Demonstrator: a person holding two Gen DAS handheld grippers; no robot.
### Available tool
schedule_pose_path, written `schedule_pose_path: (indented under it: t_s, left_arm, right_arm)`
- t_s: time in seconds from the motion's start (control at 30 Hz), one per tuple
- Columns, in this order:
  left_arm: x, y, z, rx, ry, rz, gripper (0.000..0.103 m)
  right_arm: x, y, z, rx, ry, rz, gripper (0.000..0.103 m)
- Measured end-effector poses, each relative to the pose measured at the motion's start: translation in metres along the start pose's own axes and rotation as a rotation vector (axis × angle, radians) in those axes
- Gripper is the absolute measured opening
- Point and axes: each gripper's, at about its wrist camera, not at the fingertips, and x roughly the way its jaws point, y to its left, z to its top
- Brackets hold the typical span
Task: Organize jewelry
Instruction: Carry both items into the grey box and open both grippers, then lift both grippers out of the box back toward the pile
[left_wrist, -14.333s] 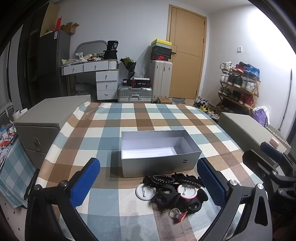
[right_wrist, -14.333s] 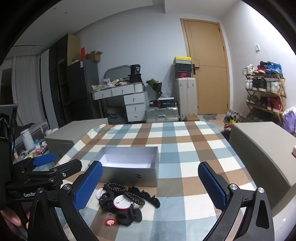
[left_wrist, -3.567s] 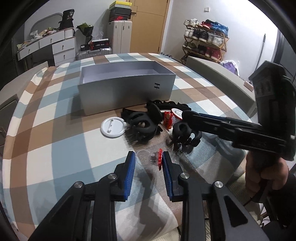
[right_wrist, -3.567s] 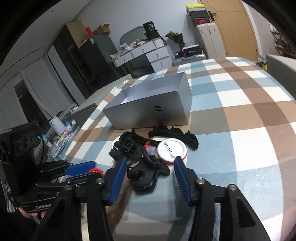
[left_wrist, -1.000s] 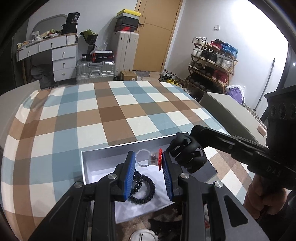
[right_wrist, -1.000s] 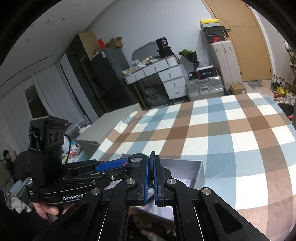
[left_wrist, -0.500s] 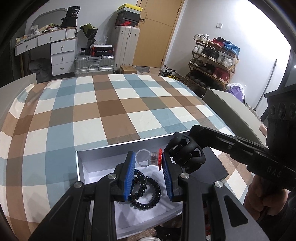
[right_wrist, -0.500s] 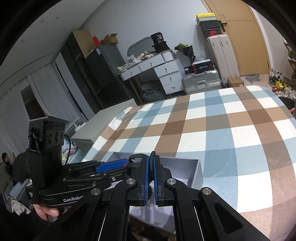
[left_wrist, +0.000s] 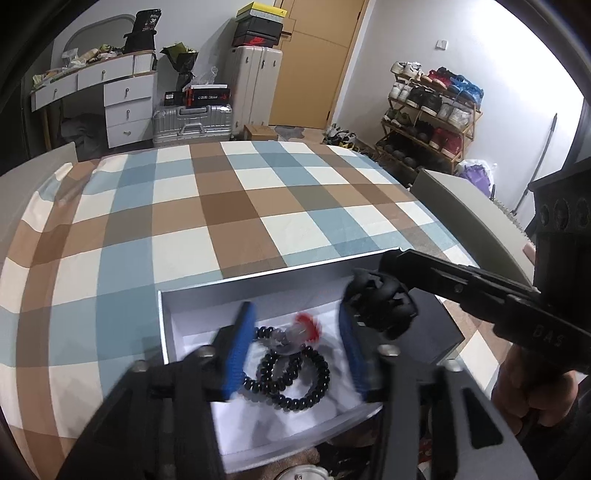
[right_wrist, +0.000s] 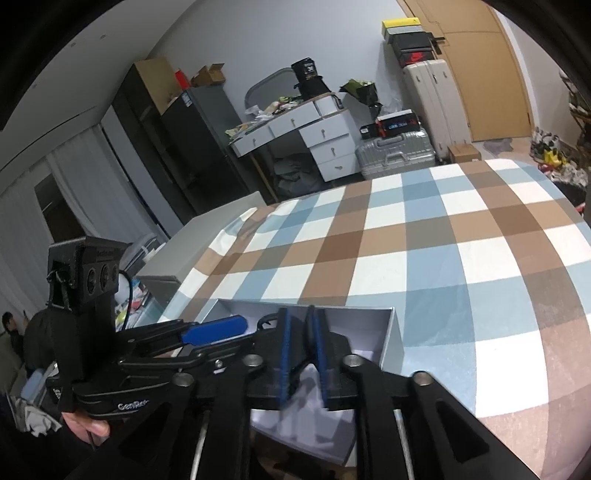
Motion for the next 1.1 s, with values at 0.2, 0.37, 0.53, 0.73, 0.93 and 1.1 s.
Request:
schedule_pose_path:
  t_s: [0.2,0.37,0.53,0.73,0.93,1.1]
  left_arm:
    - [-0.016,-0.002,0.0,-0.001,-0.051,0.007,0.062]
    - [-0.026,-0.005,0.0,0.001,-0.066,0.028,0.062]
    - [-0.035,-0.007,-0.002,0.001,-0.087,0.047,0.062]
    - [-0.05,-0.007,-0.008,-0.011,-0.116,0.078,0.072]
    - [-0.062,-0.006,-0.019,-0.043,-0.164,0.141,0.082]
    - [-0.066,-0.008,-0.028,-0.061,-0.176,0.189,0.082]
  right_arm:
    - [-0.019,0.007,-0.002,-0.015,-0.047,0.01,0.047]
    - [-0.038,0.017,-0.002,-0.037,-0.095,0.009,0.056]
    - [-0.055,0.025,-0.002,-0.045,-0.128,0.003,0.063]
    - [-0.078,0.032,-0.006,-0.054,-0.18,-0.001,0.072]
    - [-0.096,0.038,-0.018,-0.055,-0.207,-0.018,0.086]
    - [-0.105,0.041,-0.036,-0.05,-0.197,-0.028,0.094]
